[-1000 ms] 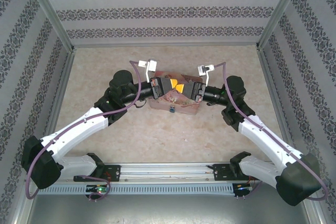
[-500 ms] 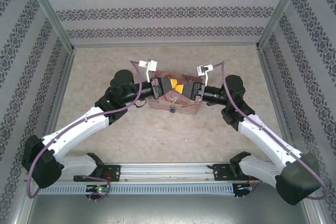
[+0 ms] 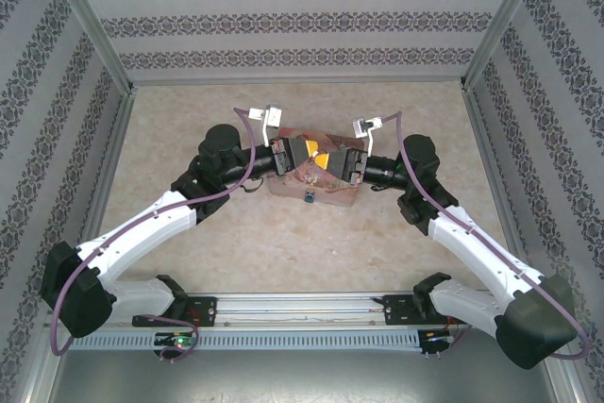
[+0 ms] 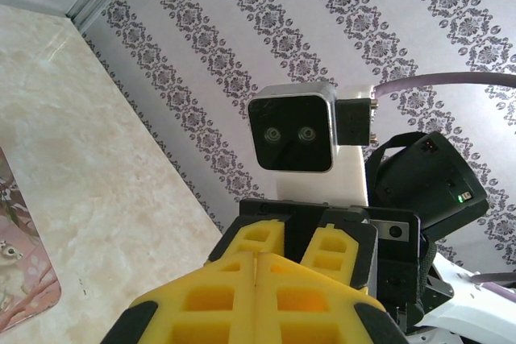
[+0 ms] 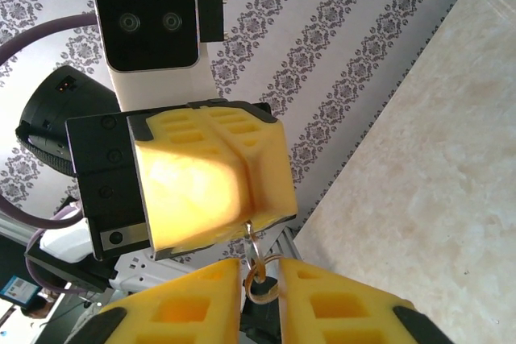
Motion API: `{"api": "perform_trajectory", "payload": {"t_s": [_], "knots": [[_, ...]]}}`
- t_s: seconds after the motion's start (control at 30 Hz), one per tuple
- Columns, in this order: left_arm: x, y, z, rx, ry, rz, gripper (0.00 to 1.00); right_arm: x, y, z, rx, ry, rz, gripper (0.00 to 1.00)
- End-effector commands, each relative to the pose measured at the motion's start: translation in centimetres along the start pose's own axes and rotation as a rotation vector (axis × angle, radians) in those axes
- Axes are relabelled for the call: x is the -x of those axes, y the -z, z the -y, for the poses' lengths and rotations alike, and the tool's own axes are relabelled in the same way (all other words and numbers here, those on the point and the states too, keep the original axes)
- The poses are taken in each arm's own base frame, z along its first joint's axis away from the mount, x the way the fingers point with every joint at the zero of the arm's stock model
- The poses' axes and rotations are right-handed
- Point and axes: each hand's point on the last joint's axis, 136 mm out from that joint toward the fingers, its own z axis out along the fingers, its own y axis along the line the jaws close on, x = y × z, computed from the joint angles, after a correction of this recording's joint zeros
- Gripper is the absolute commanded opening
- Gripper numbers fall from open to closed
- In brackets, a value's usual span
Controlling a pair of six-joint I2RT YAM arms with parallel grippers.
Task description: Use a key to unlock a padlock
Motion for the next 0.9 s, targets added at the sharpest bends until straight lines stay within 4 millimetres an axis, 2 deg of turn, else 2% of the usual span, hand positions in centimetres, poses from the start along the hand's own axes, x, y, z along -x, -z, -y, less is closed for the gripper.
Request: {"api": "perform_trajectory", "payload": {"t_s": [0.0,0.47,0.7,0.83,0.87], "knots": [[1.46,0.21,1.46,-0.052,-0.027,0.033,0.0,0.74,0.05,-1.28,0.021,0.058,0.016,0.22],[1.23,0.09,1.36,-0.054,-0.025,0.021,0.0,1.41,-0.16,-1.84,0.03,0.079,0.023,0.19],[1.29,0.17,1.33,-0.052,-0.025,0.028,0.0,1.17,-0.17,-1.53,0.025,0.071,0.019,0.12],[1.37,0.27,1.39,-0.052,-0.029,0.032,0.0,1.14,-0.09,-1.51,0.021,0.073,0.021,0.0],[1.44,0.36,1.38,-0.049,-0.03,0.037,0.0,1.11,-0.05,-1.31,0.014,0.073,0.022,0.0]]}}
